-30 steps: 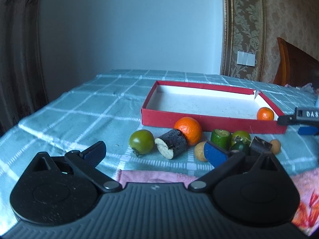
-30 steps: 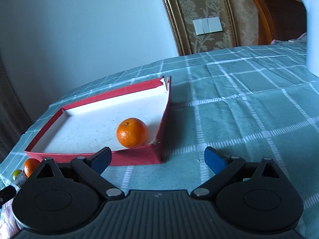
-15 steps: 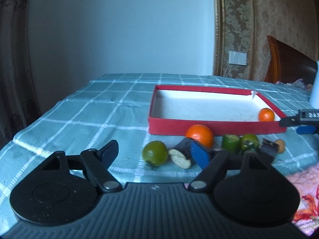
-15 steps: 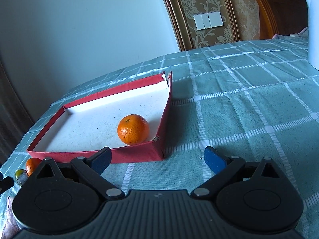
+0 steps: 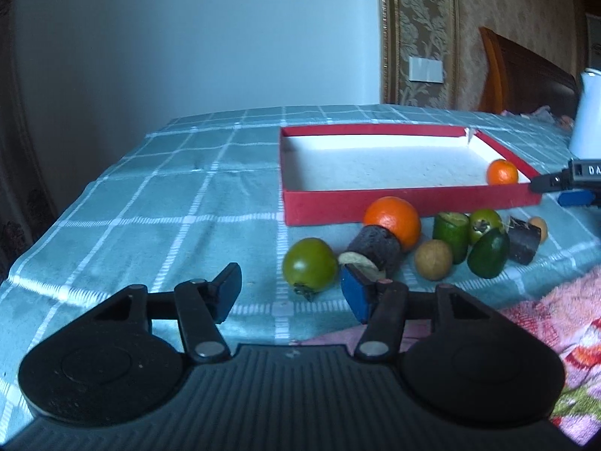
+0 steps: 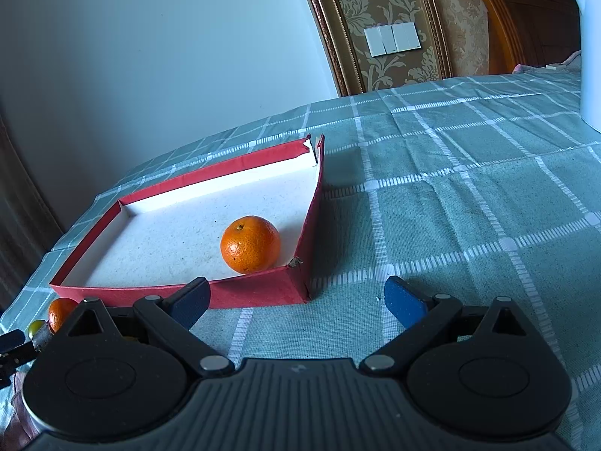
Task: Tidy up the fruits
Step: 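Close the left tool around the green tomato, then lift the green tomato into the red tray and open the left tool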
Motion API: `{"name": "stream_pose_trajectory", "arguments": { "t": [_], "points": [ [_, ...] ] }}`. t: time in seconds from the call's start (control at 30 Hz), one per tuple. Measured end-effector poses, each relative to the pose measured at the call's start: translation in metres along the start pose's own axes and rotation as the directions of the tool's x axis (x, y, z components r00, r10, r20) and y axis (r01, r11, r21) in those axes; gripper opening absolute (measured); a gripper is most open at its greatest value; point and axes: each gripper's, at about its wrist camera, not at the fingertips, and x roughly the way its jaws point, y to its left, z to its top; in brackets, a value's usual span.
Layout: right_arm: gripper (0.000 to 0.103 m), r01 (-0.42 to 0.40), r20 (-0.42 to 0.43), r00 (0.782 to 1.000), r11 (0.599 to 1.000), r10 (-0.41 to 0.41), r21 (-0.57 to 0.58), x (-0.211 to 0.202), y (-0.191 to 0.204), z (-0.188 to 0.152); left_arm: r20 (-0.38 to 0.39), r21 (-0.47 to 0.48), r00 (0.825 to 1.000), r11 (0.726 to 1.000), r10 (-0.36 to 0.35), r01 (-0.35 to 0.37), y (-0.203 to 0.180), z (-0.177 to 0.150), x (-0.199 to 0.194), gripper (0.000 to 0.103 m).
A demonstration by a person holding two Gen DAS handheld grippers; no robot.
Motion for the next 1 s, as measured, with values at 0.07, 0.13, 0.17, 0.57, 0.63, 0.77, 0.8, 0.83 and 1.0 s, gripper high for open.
{"name": "stream_pose_trajectory", "arguments": {
  "t": [0.07, 0.13, 0.17, 0.57, 0.63, 0.77, 0.8, 0.83, 1.0],
  "points": [
    [0.1, 0.0, 0.0, 1.0, 1.0, 0.0, 0.0, 0.0, 0.0, 0.0, -0.005, 0.025, 1.0, 1.0, 0.01, -0.01, -0.005, 0.002, 0.005, 0.056],
    [0.1, 0.0, 0.0, 1.0, 1.0, 0.0, 0.0, 0.0, 0.0, 0.0, -0.014, 0.033, 1.0, 0.999, 0.005, -0.005, -0.008, 0.004, 0.01, 0.056],
    [0.1, 0.0, 0.0, 1.0, 1.0, 0.0, 0.0, 0.0, 0.0, 0.0, -0.023, 0.031, 1.0, 1.0, 0.0, 0.0, -0.008, 0.005, 0.012, 0.056],
    [0.1, -0.001, -0.001, 1.0, 1.0, 0.001, 0.002, 0.0, 0.0, 0.0, -0.039, 0.046, 0.999, 0.999, -0.004, 0.005, -0.014, 0.006, 0.014, 0.03],
    [0.1, -0.002, -0.001, 1.0, 1.0, 0.002, 0.003, 0.0, -0.001, 0.001, -0.027, 0.045, 1.0, 0.999, 0.004, -0.003, -0.014, 0.007, 0.008, 0.03],
    [0.1, -0.002, -0.001, 1.0, 1.0, 0.002, 0.003, 0.0, -0.001, 0.0, 0.02, 0.038, 1.0, 0.999, 0.011, -0.012, -0.015, 0.014, -0.011, 0.03],
    [0.1, -0.001, -0.002, 1.0, 1.0, 0.001, 0.002, 0.0, -0.001, 0.0, 0.035, 0.034, 0.999, 0.999, 0.013, -0.014, -0.016, 0.018, -0.015, 0.03],
    [0.1, -0.001, -0.002, 1.0, 1.0, 0.001, 0.002, 0.0, -0.001, 0.0, 0.05, 0.025, 0.999, 1.0, 0.016, -0.017, -0.017, 0.024, -0.018, 0.03],
    [0.1, -0.002, -0.002, 1.0, 1.0, 0.002, 0.002, 0.0, -0.001, 0.0, 0.093, -0.006, 0.995, 0.999, 0.039, -0.039, -0.032, 0.054, -0.009, 0.03]
  ]
}}
